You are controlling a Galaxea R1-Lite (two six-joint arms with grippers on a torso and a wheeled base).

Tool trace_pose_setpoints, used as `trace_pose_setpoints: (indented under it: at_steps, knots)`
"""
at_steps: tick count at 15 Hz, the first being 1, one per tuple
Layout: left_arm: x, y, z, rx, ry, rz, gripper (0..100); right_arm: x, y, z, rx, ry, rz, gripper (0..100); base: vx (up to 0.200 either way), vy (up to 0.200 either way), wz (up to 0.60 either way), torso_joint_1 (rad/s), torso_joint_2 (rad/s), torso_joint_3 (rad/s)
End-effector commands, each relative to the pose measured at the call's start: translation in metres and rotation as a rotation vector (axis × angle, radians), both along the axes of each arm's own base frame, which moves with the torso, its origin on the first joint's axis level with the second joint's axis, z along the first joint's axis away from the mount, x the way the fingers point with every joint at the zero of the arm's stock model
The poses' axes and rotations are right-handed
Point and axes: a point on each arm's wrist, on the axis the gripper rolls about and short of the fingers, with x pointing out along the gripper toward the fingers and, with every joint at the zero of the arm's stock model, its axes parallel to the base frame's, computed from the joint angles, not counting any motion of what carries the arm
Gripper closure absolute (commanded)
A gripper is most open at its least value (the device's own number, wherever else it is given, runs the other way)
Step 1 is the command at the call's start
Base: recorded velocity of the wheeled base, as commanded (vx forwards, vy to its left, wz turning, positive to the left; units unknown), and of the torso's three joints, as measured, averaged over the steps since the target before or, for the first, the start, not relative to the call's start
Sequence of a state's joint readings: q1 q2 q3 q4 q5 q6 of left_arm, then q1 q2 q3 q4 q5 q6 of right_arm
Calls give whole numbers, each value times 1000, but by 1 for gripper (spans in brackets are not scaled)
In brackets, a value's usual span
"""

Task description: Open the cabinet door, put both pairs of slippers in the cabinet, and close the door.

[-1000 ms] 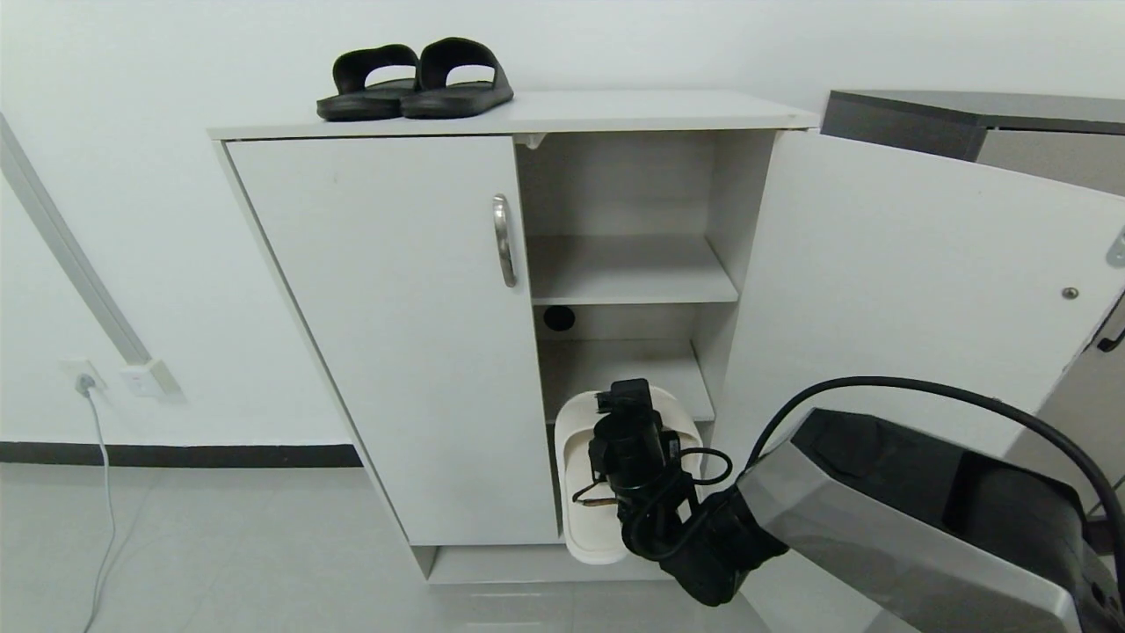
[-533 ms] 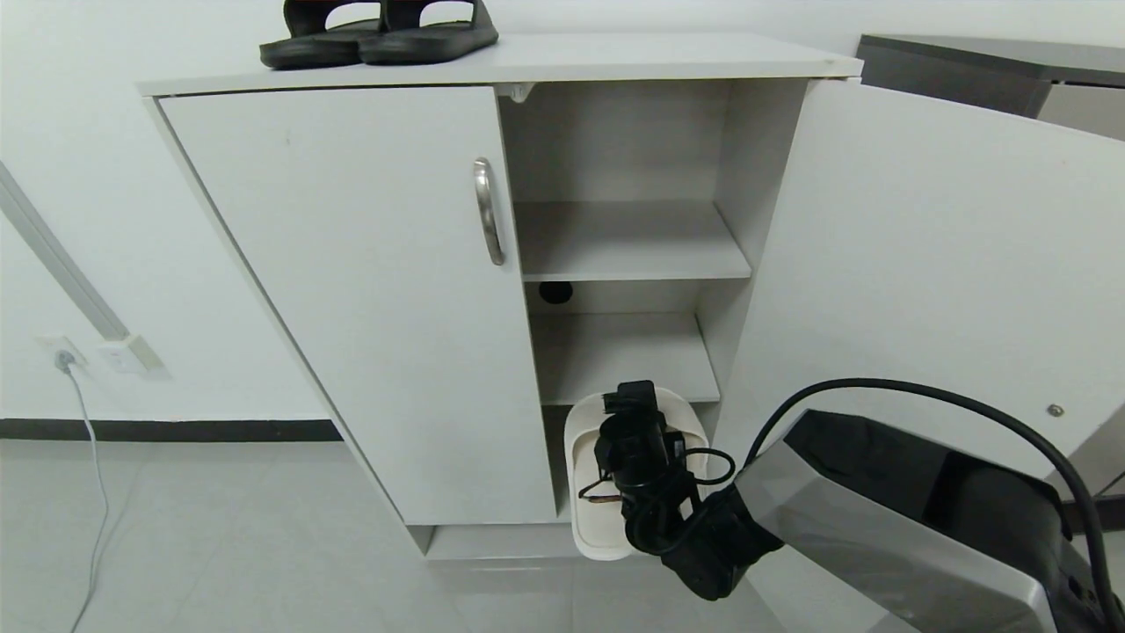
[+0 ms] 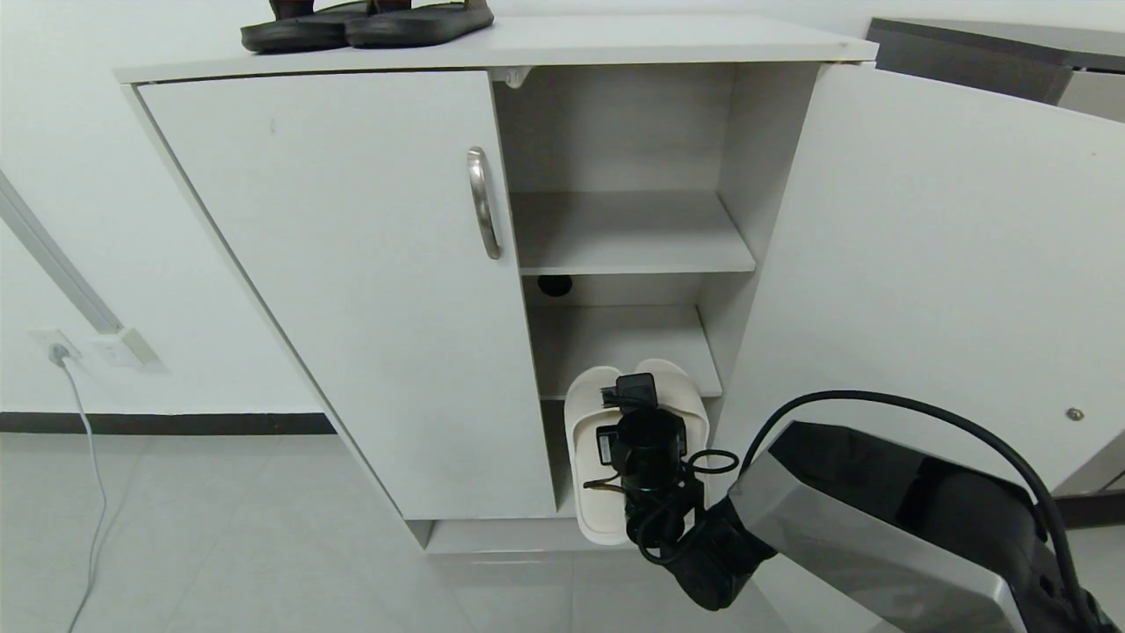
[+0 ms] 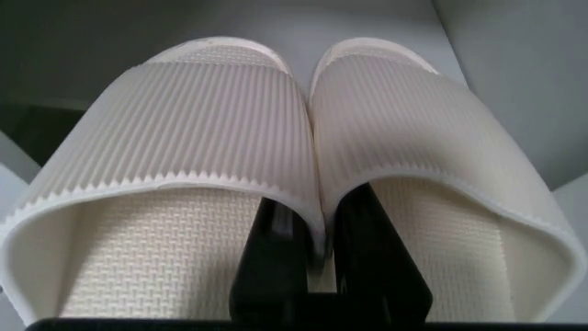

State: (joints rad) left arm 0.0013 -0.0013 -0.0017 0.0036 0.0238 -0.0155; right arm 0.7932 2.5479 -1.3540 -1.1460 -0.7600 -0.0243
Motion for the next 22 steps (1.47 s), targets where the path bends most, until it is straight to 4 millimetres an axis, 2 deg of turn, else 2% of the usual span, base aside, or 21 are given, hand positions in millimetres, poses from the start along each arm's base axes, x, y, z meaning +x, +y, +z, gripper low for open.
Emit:
trace_pose_setpoints:
  at_steps: [1, 3, 12, 13, 17, 22]
  knots:
    - [0, 0, 0, 0, 2, 1, 100, 1, -1, -3, -5, 5, -3, 100, 0, 0, 0, 0, 0, 0]
    - [0, 0, 0, 0, 2, 1, 100, 2, -2, -3, -7, 5, -6, 100, 0, 0, 0, 0, 0, 0]
    - [0, 0, 0, -1, 1, 3, 100, 0, 1, 0, 8, -3, 2, 100, 200, 0, 0, 2, 1, 1]
    - [0, 0, 0, 0, 2, 1, 100, 2, 1, -1, 7, -2, -1, 100, 0, 0, 0, 0, 0, 0]
    - [0, 0, 0, -3, 2, 4, 100, 21, -4, 11, 12, -8, -35, 100, 0, 0, 0, 0, 0, 0]
    - [0, 0, 0, -4, 2, 7, 100, 50, 4, 19, 15, 34, -59, 100, 0, 0, 0, 0, 0, 0]
